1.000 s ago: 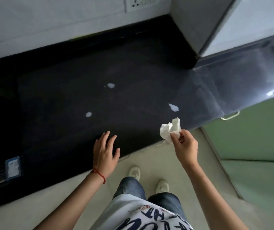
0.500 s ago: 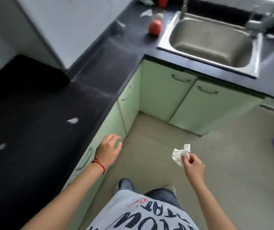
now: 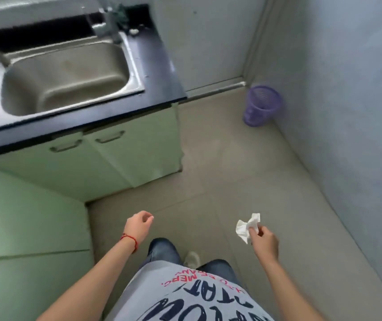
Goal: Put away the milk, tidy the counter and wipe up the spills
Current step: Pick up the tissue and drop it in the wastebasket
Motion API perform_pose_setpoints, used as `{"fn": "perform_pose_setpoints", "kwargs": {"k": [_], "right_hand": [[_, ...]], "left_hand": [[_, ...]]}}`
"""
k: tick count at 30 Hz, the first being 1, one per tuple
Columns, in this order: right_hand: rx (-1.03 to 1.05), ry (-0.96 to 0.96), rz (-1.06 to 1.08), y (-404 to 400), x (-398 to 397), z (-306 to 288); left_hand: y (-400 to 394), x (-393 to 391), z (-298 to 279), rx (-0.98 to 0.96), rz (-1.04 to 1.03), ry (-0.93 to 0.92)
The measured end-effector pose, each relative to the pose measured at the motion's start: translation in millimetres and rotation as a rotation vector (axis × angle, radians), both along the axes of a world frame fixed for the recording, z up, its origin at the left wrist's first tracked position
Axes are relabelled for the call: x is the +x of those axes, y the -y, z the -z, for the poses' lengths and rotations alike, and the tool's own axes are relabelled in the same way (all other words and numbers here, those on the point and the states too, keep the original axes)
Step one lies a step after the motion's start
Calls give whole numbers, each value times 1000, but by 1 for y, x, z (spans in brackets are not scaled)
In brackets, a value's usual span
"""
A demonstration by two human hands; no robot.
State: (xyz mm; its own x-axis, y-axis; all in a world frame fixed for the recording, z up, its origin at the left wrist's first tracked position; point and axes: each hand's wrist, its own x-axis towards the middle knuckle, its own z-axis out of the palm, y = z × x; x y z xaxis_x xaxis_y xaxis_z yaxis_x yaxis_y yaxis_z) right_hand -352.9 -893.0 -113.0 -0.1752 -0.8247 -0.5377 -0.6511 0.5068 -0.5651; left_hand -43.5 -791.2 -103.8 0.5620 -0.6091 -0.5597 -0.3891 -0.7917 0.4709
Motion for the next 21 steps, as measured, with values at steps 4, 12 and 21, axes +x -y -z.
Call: {"fn": "perform_pose_setpoints", "kwargs": {"k": [4, 12, 21], "right_hand": [[35, -15, 121, 37, -29, 3], [4, -7, 228, 178, -38, 14], [-12, -22, 295, 346, -66, 0]], "left_hand": [[67, -6, 5, 52, 90, -21], [202, -4, 38, 159, 149, -53], [414, -27, 23, 185, 272, -92]]}}
